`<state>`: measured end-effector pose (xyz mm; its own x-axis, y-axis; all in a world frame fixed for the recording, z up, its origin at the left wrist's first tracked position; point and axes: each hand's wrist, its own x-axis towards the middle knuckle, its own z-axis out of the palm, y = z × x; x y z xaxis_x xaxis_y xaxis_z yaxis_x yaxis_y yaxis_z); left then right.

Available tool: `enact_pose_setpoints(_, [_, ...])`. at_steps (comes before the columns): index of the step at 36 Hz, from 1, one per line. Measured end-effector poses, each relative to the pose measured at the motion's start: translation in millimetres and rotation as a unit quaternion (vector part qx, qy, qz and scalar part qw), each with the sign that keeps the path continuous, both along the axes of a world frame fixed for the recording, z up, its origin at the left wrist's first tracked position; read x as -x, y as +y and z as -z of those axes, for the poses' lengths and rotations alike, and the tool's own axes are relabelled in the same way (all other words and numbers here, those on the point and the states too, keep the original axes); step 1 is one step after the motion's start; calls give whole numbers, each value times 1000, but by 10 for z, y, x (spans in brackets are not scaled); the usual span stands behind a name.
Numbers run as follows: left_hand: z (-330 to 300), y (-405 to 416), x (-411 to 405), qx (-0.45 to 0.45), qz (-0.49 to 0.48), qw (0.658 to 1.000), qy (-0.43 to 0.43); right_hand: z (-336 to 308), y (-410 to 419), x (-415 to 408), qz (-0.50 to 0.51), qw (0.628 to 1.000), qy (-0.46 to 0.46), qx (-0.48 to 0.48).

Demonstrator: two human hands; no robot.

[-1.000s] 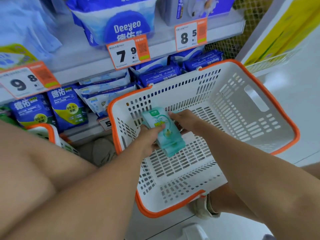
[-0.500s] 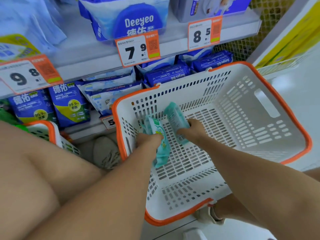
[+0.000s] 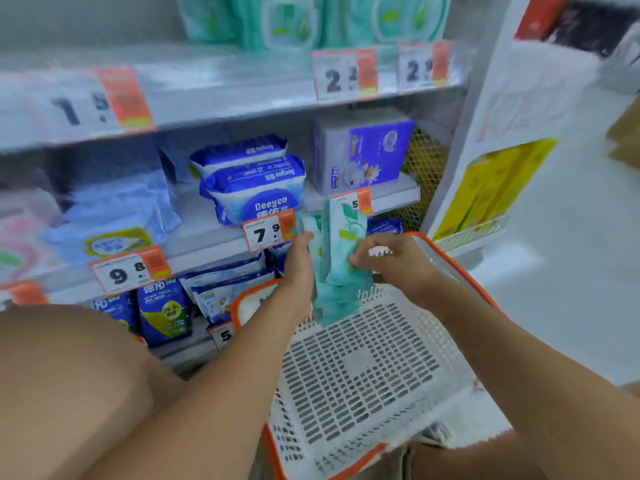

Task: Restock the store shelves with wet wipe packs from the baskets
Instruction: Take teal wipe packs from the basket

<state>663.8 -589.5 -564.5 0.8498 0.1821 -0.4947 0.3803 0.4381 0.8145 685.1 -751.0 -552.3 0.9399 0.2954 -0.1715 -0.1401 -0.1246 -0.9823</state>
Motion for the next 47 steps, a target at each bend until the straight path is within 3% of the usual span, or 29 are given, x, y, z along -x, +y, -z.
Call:
enact_pose_setpoints(2, [-420,8,49,13,37,998,-55,-353,40,9,27,998,-51,-7])
enact_pose_setpoints(4, [-777,39,142,-45,41,992,-114,-693,64,42,30,996,-89,0])
enact_pose_setpoints(7, [-1127,143,269,-64,32,987,-142,-1101,88,100,-9,994,-112,14])
enact_pose_setpoints(12, [-1701,296,436,-24,19,979,-201,-1644,371,289,-163,984,18,-74])
enact_pose_setpoints(15, [-1988,363,469,-36,0,970,-240,-1844,581,348,-198,973,22,-115])
enact_pose_setpoints(21, [-2472,825,253,-93,12,968,-231,-2366,1009,177,-156,971,5,-181])
enact_pose_setpoints(26, [-2939,1287,-158,-147,21,959,-243,-2788,1558,-356,-155,973,14,-168])
enact_pose_setpoints(31, [-3128,1743,-764,-264,-58,921,-279,-3022,2005,-1013,-170,971,-73,-149])
enact_pose_setpoints(35, [-2980,2012,-1249,-373,-31,878,-299,-2977,2167,-1501,-155,967,-187,-77])
enact_pose_setpoints(38, [-2745,2099,-1453,-424,37,859,-284,-2878,2188,-1758,-150,957,-244,53])
enact_pose_setpoints(43, [-2376,2119,-1719,-462,74,864,-184,-2868,2215,-2027,-13,909,-343,237])
enact_pose_setpoints(47, [-2208,2192,-1961,-433,61,883,-173,-2836,2235,-2122,-60,847,-364,383])
